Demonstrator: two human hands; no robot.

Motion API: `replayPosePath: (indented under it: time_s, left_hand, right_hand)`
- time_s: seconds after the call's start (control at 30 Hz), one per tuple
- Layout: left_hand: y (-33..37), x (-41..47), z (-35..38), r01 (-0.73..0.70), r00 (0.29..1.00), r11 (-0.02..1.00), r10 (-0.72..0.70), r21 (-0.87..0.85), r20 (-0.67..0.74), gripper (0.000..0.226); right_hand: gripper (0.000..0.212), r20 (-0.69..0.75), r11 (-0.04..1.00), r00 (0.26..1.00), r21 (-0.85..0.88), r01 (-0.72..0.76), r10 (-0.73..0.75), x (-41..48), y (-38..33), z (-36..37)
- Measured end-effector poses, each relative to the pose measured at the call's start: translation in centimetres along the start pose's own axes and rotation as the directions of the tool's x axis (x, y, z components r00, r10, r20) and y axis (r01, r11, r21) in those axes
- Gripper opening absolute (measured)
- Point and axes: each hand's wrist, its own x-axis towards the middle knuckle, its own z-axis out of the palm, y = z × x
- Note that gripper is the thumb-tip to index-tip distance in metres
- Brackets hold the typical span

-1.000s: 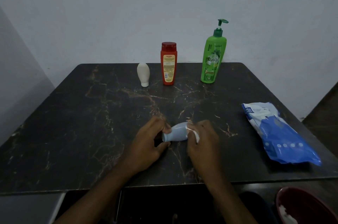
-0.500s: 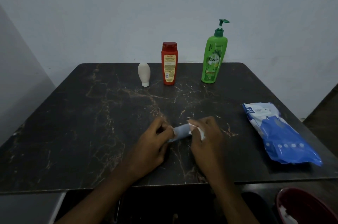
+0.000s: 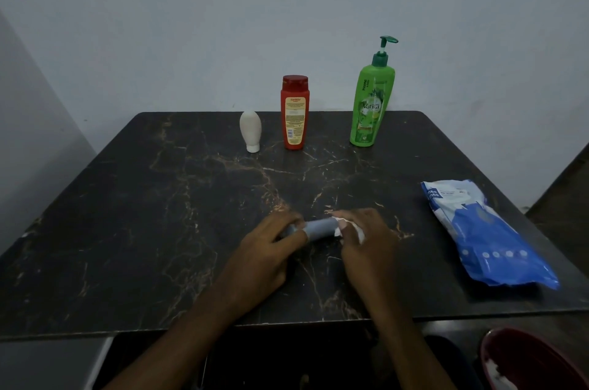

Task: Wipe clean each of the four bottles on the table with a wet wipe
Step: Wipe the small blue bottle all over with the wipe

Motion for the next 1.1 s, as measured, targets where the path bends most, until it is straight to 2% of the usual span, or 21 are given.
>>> replayPosePath:
  time_s: [0.07,0.23,0.37,0.47,0.57,0.73,0.83,0.9,0.97,1.0,1.07,1.1]
  left_hand:
    - [-0.1,0.1,0.1,0.048,0.999,0.997,-0.048,-0.066,-0.007,0.059]
    - [0.2,0.5,-0.1,0.139,0.986,0.951,-0.159,-0.277,-0.049,0.033]
    - [-0.3,0.8,-0.2,0.197,0.962,0.921,-0.247,-0.336,-0.114,0.024]
    - [-0.8,0.8,-0.2,0.304,0.926,0.862,-0.367,-0.406,-0.088,0.03]
    - [-1.1,0.8,0.1,0.358,0.913,0.828,-0.408,-0.431,-0.026,0.035]
    - [-1.3,1.0,0.3,0.399,0.896,0.78,-0.443,-0.482,0.026,0.036]
    - [-1.0,1.2,0.2,0.388,0.903,0.771,-0.428,-0.504,0.041,0.035]
    - [-1.0,1.2,0.2,0.376,0.91,0.778,-0.413,-0.503,0.041,0.035]
    - [-1.1,1.1,0.1,0.382,0.909,0.786,-0.415,-0.487,0.045,0.037]
    - [-1.3,1.0,0.1,0.394,0.904,0.782,-0.426,-0.483,0.048,0.037]
    - [-1.5,0.9,0.0,0.419,0.89,0.757,-0.453,-0.501,0.059,0.037]
    - [-1.6,0.8,0.0,0.428,0.882,0.738,-0.466,-0.521,0.065,0.037]
  right_hand:
    - [0.026,0.001,1.0,1.0,0.012,0.001,-0.001,-0.1,-0.2,0.0]
    - [0.026,-0.005,1.0,1.0,0.003,-0.011,0.011,-0.1,0.0,0.0]
    - [0.024,0.008,0.999,0.999,-0.02,0.045,-0.045,-0.2,-0.2,-0.1]
    - [0.022,-0.001,0.995,0.995,-0.005,0.095,-0.095,-0.5,-0.9,0.0]
    - [0.032,-0.017,0.994,0.994,0.007,0.105,-0.105,-0.9,-1.4,0.6]
    - [0.015,0.083,0.958,0.961,-0.091,0.271,-0.264,-1.2,-1.6,1.3]
    - [0.02,0.213,0.886,0.88,-0.102,0.453,-0.425,-1.5,-1.9,1.7]
    - [0.024,0.221,0.86,0.86,-0.131,0.494,-0.46,-1.5,-1.6,2.0]
    - [0.026,0.16,0.876,0.902,-0.221,0.428,-0.401,-1.0,-1.1,2.0]
    - [0.027,0.121,0.904,0.938,-0.253,0.345,-0.324,-0.8,-0.8,1.9]
    - [0.026,0.038,0.976,0.999,-0.214,0.034,-0.026,-0.2,-0.5,1.6]
    - [0.024,0.017,0.976,0.993,-0.185,-0.11,0.116,0.2,-0.1,1.3]
